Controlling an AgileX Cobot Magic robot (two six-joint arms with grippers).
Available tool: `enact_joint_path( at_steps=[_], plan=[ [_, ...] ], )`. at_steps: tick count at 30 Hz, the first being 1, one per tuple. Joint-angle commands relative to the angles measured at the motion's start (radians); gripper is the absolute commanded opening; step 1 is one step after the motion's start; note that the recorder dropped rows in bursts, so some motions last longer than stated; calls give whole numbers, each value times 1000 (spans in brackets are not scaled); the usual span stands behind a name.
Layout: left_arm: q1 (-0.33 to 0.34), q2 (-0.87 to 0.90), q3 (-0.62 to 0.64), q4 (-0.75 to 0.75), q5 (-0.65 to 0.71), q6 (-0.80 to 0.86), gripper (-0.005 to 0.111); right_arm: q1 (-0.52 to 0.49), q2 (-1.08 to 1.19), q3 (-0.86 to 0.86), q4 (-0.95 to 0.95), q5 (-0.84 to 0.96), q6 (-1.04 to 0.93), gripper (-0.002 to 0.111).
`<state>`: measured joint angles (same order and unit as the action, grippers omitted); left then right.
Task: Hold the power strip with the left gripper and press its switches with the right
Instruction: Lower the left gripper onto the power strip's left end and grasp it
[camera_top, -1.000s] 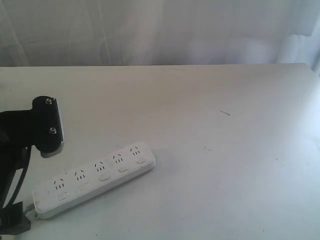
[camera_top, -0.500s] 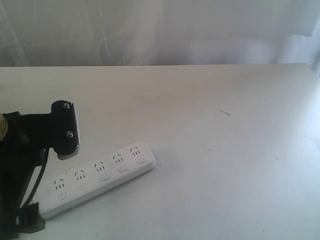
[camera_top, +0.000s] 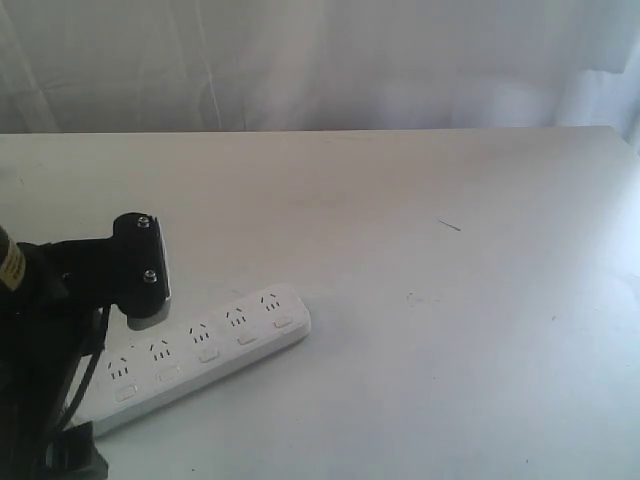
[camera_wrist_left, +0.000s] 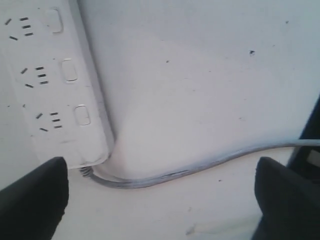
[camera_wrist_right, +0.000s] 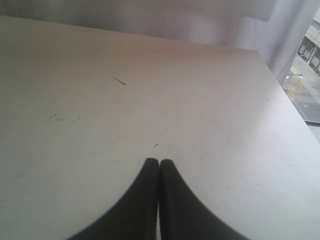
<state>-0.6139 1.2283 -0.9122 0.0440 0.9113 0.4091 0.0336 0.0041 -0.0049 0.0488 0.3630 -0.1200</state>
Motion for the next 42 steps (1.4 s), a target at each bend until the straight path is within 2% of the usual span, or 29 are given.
enact_joint_path(
  at_steps=[1, 10, 19, 25, 36, 42],
  plan=[
    [-7, 46, 10, 134, -53, -43, 105, 4, -4, 5, 3, -13, 1, 0],
    [-1, 180, 10, 160, -195, -70, 105, 4, -4, 5, 3, -13, 1, 0],
    [73, 269, 10, 165, -271, -72, 105, 4, -4, 5, 3, -13, 1, 0],
    [113, 322, 10, 182, -285, -69, 105, 4, -4, 5, 3, -13, 1, 0],
    [113, 355, 10, 200, -281, -88, 105, 4, -4, 5, 3, -13, 1, 0],
    [185, 355, 10, 165, -277, -99, 105, 4, -4, 5, 3, -13, 1, 0]
  ],
)
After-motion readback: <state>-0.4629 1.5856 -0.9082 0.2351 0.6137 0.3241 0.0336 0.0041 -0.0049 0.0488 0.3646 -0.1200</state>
